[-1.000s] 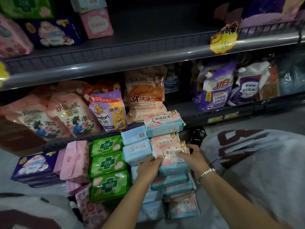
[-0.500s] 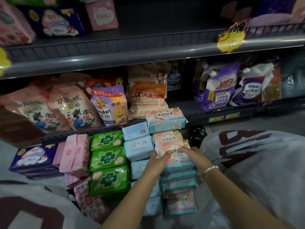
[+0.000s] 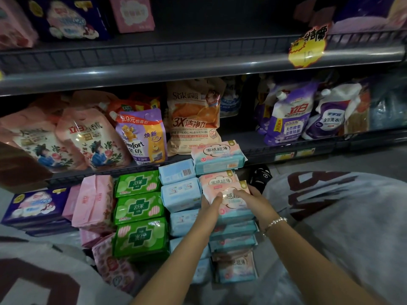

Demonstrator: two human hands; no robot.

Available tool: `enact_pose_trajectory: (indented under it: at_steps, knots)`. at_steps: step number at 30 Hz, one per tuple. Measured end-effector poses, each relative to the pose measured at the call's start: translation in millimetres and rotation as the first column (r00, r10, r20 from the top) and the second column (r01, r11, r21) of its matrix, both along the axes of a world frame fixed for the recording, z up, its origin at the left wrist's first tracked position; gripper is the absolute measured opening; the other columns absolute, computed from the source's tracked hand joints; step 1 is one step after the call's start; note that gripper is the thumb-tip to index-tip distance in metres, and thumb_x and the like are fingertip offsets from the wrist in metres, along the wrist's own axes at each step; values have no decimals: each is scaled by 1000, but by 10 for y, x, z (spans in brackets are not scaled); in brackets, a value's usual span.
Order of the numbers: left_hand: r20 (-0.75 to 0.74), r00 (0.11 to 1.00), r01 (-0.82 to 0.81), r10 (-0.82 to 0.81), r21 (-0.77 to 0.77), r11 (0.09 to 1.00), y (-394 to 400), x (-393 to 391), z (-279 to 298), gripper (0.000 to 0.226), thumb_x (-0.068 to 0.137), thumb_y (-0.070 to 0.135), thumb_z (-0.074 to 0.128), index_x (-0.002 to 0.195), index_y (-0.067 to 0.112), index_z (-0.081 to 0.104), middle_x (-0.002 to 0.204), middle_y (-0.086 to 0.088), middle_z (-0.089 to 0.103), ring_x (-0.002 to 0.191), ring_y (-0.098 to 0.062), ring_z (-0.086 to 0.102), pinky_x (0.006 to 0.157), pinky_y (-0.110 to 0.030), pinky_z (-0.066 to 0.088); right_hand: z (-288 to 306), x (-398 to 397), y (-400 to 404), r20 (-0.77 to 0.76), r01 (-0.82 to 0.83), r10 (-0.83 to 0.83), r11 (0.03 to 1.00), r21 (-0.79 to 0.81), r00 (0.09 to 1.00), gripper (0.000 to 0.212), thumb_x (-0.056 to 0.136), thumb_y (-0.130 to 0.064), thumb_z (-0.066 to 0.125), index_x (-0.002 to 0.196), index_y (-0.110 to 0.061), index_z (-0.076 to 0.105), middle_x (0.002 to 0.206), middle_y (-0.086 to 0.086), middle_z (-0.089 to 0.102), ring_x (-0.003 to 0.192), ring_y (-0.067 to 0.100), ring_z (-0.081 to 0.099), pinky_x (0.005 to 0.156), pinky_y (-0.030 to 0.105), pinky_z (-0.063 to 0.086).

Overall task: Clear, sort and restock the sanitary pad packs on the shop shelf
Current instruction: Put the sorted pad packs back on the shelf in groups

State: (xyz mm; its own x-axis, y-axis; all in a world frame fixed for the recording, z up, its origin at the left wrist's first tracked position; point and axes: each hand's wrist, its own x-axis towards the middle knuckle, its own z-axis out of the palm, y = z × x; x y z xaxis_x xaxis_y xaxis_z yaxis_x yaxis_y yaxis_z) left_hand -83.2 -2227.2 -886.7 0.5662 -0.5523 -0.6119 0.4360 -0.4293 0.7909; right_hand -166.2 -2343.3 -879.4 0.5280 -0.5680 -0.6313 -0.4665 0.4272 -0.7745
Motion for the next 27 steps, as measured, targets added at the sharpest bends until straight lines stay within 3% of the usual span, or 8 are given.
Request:
enact_pose_trajectory:
  at_steps: [3,7,12,15,18,20,22,27]
  knots:
    - [-14,1000,26,-25,51,998,-94,47,-126,105,55,87,44,149,48,16,160,4,20,146,-23,20,114,-52,27,-2,22,-23,31,17,-16,1000,-24,999,34,88,-25,69,120,-22,60,105,3,73,92,23,71,89,44,55]
    - [-37,999,-14,16,38,999,-34,56,-56,79,86,69,47,152,38,16,156,1,29,142,-25,29,114,-46,28,-60,-8,-21,5,14,-14,999,-40,1000,36,86,-29,71,119,-22,60,104,4,73,92,24,71,89,46,55]
    - [-34,998,-53,55,41,998,11,83,-54,85,91,58,50,154,27,2,161,-2,16,145,-28,22,114,-45,23,-92,17,-24,27,54,-51,992,-111,998,99,54,-54,80,141,-25,42,126,5,64,103,23,67,91,46,55]
    - [40,996,-77,75,43,996,26,98,-53,83,92,55,50,155,25,6,161,-2,17,145,-27,23,114,-44,24,-9,39,22,45,31,-23,982,-184,999,63,76,-40,76,132,-31,48,111,-5,67,96,14,66,90,38,54]
    - [112,988,-115,111,27,993,53,112,0,79,93,51,53,155,23,12,158,-6,26,142,-27,29,112,-42,28,49,31,58,51,-14,33,939,-343,998,31,92,-21,64,103,-44,48,88,-24,57,79,-6,57,70,14,47]
    - [189,973,-135,131,12,991,60,118,84,74,94,46,53,154,20,18,156,-8,30,141,-27,32,110,-41,30,75,66,104,58,-52,88,889,-455,994,33,92,-22,64,106,-47,49,98,-21,62,86,-7,58,69,9,47]
    - [277,950,-157,146,20,987,59,131,181,68,95,44,52,152,20,23,156,-8,29,141,-26,31,110,-40,30,170,85,171,49,-51,96,820,-570,994,38,87,-35,65,123,-41,55,127,-11,60,112,2,57,93,26,51]
    - [647,761,-68,56,-6,998,105,334,604,60,99,38,47,151,18,25,157,-7,24,145,-22,21,116,-38,23,434,262,211,-83,-180,262,369,-912,961,54,89,-44,49,139,-25,50,145,3,49,136,22,42,110,46,36]
